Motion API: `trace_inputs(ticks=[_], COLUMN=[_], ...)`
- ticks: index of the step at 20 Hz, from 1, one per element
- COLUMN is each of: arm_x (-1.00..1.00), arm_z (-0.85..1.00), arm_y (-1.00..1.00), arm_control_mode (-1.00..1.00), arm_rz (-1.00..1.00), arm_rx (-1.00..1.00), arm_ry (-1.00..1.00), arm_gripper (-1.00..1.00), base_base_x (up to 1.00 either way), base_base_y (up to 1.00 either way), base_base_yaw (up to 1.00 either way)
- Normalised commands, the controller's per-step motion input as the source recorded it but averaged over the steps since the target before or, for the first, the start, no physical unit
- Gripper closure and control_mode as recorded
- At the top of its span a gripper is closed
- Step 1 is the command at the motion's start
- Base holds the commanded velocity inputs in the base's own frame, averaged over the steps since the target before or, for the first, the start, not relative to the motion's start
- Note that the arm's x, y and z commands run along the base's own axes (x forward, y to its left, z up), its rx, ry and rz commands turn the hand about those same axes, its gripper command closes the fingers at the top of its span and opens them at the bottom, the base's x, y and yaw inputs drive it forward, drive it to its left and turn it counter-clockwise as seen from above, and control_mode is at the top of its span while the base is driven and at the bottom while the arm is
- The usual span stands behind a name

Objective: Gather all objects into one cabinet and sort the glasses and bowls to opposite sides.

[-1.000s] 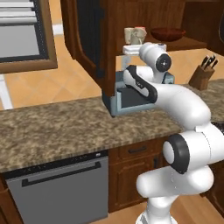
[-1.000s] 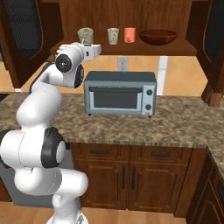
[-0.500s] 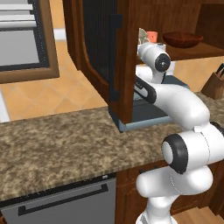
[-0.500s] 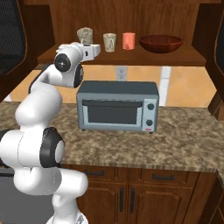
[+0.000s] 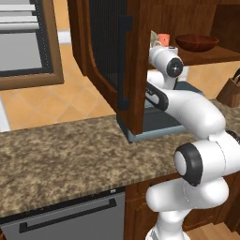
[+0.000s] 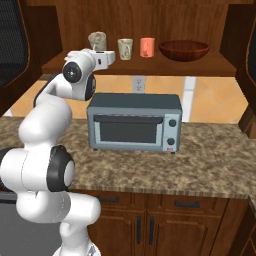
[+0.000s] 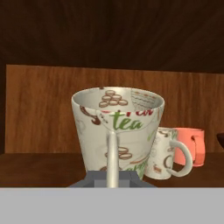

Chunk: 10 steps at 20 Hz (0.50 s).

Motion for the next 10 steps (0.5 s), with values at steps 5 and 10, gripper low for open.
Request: trace_inputs(ticks=[5,10], arm_x=[0.00,0.00], arm_z=[0.00,0.00], arm_y=[0.00,-0.02], arm_control_mode=[1.00,-1.00], arm_rz=[0.00,0.00], arm_rx=[0.00,0.00], arm_ry=[0.00,0.18], arm_gripper=[1.00,1.00], base_base_x=[0.00,0.01], base_base_y=[0.00,0.00], base_base_yaw=[0.00,0.00])
